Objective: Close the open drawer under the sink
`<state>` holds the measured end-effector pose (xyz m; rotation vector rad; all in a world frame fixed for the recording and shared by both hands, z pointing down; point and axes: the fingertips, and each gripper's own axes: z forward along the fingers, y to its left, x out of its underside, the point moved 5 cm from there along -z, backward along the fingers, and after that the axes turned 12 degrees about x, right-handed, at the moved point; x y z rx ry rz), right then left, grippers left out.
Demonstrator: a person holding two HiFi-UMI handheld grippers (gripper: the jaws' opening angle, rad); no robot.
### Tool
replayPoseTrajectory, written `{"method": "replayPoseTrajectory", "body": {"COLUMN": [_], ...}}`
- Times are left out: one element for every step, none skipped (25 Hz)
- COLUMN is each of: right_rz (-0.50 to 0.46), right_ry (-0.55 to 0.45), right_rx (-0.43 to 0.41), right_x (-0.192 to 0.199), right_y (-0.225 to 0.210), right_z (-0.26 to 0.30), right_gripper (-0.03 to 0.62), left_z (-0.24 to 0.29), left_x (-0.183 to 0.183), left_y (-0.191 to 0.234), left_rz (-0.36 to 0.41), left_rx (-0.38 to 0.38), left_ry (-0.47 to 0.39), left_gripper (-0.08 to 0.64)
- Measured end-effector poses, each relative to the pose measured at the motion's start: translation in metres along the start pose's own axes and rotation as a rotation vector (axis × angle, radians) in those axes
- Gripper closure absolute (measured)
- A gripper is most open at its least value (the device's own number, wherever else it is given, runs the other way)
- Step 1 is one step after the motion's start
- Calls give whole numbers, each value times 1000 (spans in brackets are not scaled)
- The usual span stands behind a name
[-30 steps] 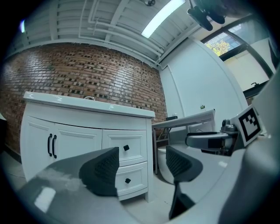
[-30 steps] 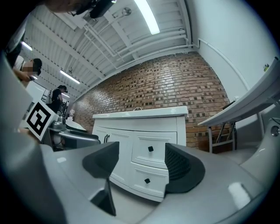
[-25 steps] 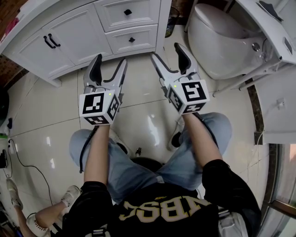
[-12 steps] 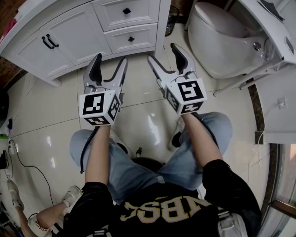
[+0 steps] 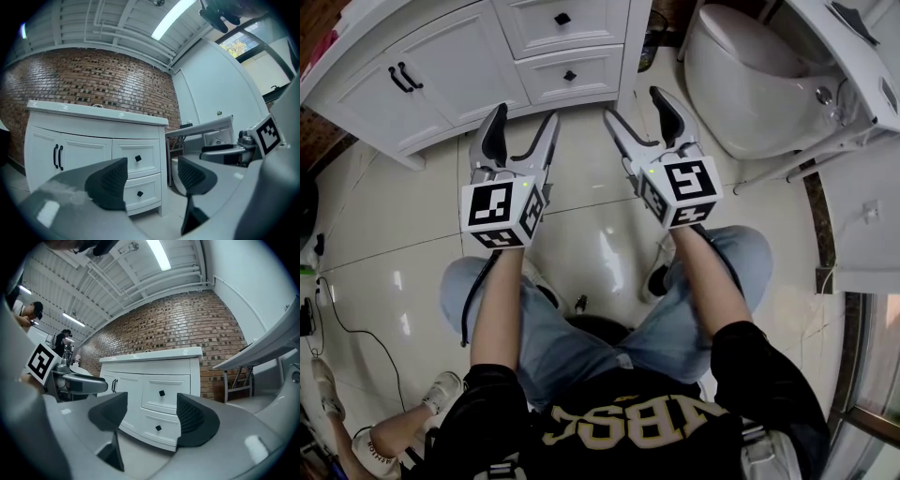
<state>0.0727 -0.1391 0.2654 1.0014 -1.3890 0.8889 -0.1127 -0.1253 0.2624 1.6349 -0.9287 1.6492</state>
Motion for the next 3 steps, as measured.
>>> {"method": "replayPoseTrajectory", "body": {"right_rz": [2, 4, 5], "right_ry": [1, 2, 3], "right_rx": [1, 2, 2], "right_x": [0, 1, 1], "right_y": [0, 0, 0], "right_z": [0, 0, -1], "right_gripper": [270, 272, 270], "left_z": [-1, -1, -2], "left_x": [0, 1, 1], "left_y": [0, 1, 1], "left_rz": [-1, -2, -2], "left_rx": [-1, -2, -2], "left_ry": [0, 1, 1], "left_gripper": [224, 224, 224]}}
